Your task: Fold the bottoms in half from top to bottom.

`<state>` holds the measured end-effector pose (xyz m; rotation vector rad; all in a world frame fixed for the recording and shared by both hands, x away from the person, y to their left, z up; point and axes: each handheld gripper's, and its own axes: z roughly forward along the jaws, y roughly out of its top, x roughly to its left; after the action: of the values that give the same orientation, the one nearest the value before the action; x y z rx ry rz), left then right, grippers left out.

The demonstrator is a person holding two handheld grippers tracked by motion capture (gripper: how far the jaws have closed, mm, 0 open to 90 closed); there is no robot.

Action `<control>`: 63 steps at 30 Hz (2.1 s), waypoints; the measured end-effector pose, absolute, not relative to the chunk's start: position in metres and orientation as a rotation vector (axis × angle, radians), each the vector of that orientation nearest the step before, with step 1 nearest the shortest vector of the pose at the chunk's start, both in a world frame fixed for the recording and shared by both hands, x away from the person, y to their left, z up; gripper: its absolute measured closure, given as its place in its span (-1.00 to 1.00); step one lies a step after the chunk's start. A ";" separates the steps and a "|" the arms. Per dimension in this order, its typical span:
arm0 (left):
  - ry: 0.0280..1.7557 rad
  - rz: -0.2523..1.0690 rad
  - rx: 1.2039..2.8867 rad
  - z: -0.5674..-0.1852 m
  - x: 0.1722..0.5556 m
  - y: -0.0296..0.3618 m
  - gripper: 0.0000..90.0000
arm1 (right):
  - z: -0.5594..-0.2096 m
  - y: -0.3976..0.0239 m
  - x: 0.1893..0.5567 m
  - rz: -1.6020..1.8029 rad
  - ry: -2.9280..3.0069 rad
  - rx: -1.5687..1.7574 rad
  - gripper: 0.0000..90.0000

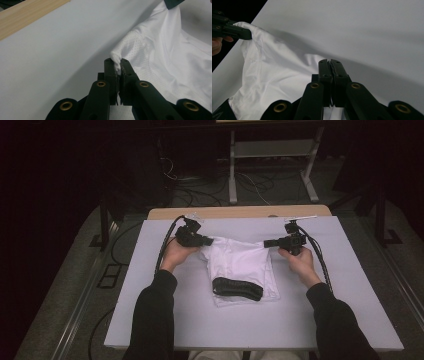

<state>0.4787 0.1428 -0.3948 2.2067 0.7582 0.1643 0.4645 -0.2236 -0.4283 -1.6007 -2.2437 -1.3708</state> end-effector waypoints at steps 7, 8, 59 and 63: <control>0.785 0.163 2.191 -0.400 0.482 0.143 0.89 | -0.435 -0.224 0.469 -1.379 -2.223 -1.625 0.91; 0.789 0.163 2.187 -0.400 0.482 0.143 0.88 | -0.436 -0.223 0.469 -1.383 -2.221 -1.623 0.91; 0.887 0.227 1.866 -0.378 0.409 0.200 -1.00 | -0.392 -0.251 0.407 -1.439 -2.595 -1.405 -1.00; 0.882 0.245 1.866 -0.377 0.400 0.206 -1.00 | -0.391 -0.257 0.396 -1.450 -2.608 -1.400 -1.00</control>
<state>0.3998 0.2057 -0.3770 1.8662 0.8818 0.2448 0.3961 -0.2570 -0.3914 -1.4001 -2.6079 -1.4502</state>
